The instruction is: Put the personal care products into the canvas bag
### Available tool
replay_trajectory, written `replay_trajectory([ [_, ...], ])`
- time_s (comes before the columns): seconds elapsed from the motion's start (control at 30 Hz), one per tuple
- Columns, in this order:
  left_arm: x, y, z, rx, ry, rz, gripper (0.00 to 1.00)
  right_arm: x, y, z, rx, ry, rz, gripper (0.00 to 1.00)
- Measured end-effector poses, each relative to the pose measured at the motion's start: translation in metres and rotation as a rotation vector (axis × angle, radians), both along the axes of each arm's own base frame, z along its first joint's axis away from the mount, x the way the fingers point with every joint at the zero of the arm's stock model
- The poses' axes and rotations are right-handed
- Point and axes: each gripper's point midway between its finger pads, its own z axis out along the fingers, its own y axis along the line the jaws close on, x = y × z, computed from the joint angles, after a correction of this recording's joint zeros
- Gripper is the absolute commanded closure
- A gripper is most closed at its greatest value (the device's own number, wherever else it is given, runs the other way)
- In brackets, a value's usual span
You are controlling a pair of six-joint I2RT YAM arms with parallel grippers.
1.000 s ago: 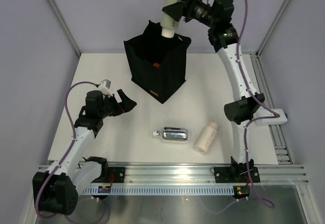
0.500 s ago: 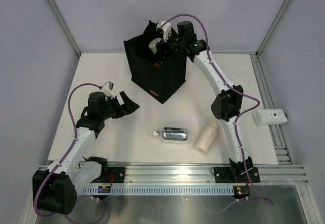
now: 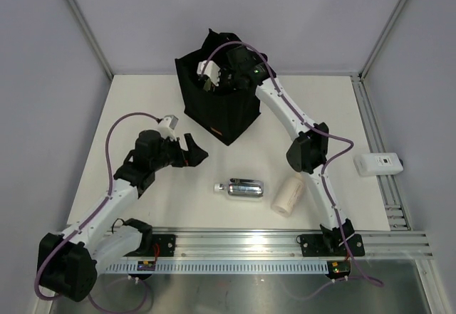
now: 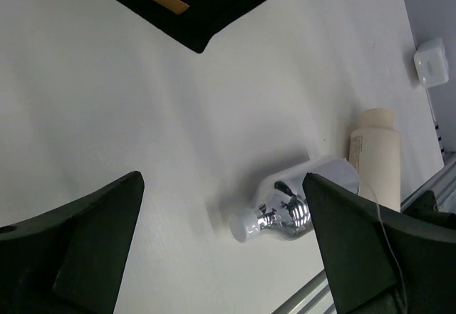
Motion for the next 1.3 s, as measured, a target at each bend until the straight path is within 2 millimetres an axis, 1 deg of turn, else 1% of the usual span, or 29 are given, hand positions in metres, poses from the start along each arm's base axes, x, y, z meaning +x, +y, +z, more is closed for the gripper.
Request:
replay_trajectory([
  [0.03, -0.002, -0.006, 0.002, 0.014, -0.017, -0.024, 0.01, 0.000, 0.002, -0.008, -0.012, 0.006, 0.002, 0.10],
  [0.1, -0.007, -0.018, 0.004, 0.049, -0.059, -0.068, 0.01, 0.002, 0.003, -0.018, -0.031, 0.011, -0.008, 0.01],
  [0.17, -0.014, -0.031, 0.005, 0.079, -0.099, -0.126, 0.01, 0.006, 0.000, -0.020, -0.044, 0.005, -0.024, 0.01],
  [0.3, -0.028, -0.059, 0.013, 0.133, -0.230, -0.269, 0.01, 0.013, -0.005, -0.010, -0.020, -0.010, -0.062, 0.01],
  [0.37, -0.035, -0.070, 0.014, 0.161, -0.286, -0.337, 0.01, 0.013, -0.009, -0.002, 0.005, 0.003, -0.082, 0.00],
  [0.43, -0.039, -0.080, 0.009, 0.211, -0.326, -0.414, 0.01, 0.012, -0.014, 0.013, 0.049, 0.020, -0.102, 0.01],
  [0.5, -0.042, -0.092, 0.004, 0.260, -0.354, -0.491, 0.01, 0.008, -0.020, 0.037, 0.110, 0.035, -0.113, 0.01],
  [0.6, -0.044, -0.112, -0.002, 0.327, -0.386, -0.601, 0.01, 0.000, -0.036, 0.085, 0.224, 0.042, -0.112, 0.01],
  [0.63, -0.044, -0.119, -0.006, 0.348, -0.391, -0.633, 0.01, -0.005, -0.043, 0.106, 0.269, 0.039, -0.105, 0.01],
  [0.67, -0.044, -0.123, -0.008, 0.363, -0.394, -0.656, 0.01, -0.013, -0.053, 0.127, 0.321, 0.045, -0.091, 0.00],
  [0.7, -0.042, -0.130, -0.013, 0.388, -0.396, -0.686, 0.01, -0.021, -0.061, 0.143, 0.362, 0.052, -0.079, 0.00],
  [0.77, -0.042, -0.141, -0.022, 0.418, -0.396, -0.734, 0.01, -0.043, -0.082, 0.183, 0.467, 0.059, -0.045, 0.01],
  [0.83, -0.043, -0.149, -0.034, 0.450, -0.385, -0.777, 0.01, -0.067, -0.104, 0.218, 0.567, 0.072, -0.008, 0.01],
  [0.9, -0.044, -0.155, -0.045, 0.479, -0.374, -0.816, 0.03, -0.087, -0.126, 0.241, 0.631, 0.079, 0.021, 0.00],
  [0.93, -0.046, -0.159, -0.052, 0.495, -0.365, -0.839, 0.03, -0.096, -0.135, 0.248, 0.650, 0.085, 0.034, 0.00],
  [1.0, -0.053, -0.167, -0.064, 0.515, -0.344, -0.896, 0.04, -0.108, -0.148, 0.250, 0.667, 0.108, 0.054, 0.01],
  [1.07, -0.059, -0.175, -0.068, 0.530, -0.350, -0.942, 0.04, -0.116, -0.161, 0.243, 0.677, 0.154, 0.056, 0.01],
  [1.1, -0.062, -0.179, -0.072, 0.539, -0.352, -0.967, 0.05, -0.117, -0.168, 0.236, 0.682, 0.181, 0.050, 0.01],
  [1.17, -0.070, -0.183, -0.084, 0.564, -0.336, -1.018, 0.06, -0.113, -0.185, 0.217, 0.692, 0.244, 0.011, 0.01],
  [1.3, -0.078, -0.176, -0.126, 0.658, -0.251, -1.099, 0.10, -0.103, -0.219, 0.172, 0.708, 0.369, -0.107, 0.00],
])
